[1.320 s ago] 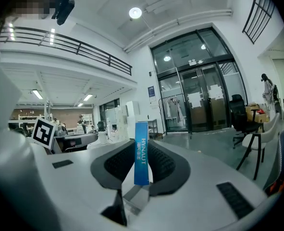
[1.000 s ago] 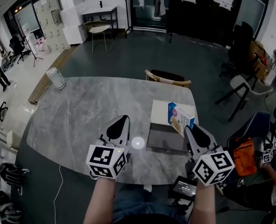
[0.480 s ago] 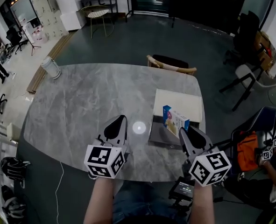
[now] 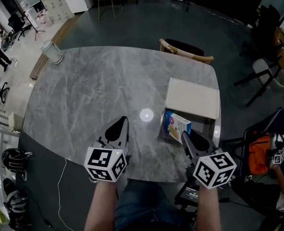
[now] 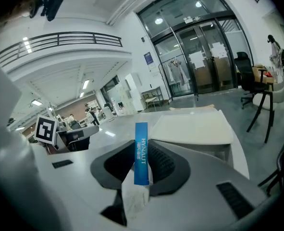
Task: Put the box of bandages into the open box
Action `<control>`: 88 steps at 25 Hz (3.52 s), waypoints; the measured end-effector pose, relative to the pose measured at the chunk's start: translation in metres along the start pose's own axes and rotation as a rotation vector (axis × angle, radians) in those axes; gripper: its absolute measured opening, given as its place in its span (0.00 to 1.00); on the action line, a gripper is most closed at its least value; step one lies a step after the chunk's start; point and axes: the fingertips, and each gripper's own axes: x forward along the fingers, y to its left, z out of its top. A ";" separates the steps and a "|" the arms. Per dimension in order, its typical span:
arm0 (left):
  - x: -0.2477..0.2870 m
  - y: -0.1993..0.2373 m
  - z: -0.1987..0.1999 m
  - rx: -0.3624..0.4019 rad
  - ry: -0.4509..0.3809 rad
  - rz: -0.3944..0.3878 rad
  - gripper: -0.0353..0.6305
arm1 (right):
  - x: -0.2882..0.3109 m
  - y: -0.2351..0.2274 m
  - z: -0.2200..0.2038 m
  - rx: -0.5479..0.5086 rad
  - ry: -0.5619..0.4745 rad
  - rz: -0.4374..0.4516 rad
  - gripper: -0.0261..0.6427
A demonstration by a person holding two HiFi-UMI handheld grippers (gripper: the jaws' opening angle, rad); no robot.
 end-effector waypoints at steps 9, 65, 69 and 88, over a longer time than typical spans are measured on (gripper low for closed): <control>0.004 0.016 0.005 -0.008 -0.004 0.017 0.07 | 0.018 -0.020 -0.022 0.125 0.176 -0.100 0.18; 0.082 0.047 0.043 -0.014 0.026 -0.015 0.07 | 0.043 -0.104 -0.066 0.170 0.675 -0.251 0.13; 0.079 0.043 0.049 -0.006 0.015 -0.020 0.07 | 0.041 -0.101 -0.064 0.195 0.650 -0.245 0.14; 0.043 0.018 0.092 0.049 -0.121 -0.046 0.07 | 0.017 -0.073 0.018 -0.006 0.256 -0.205 0.08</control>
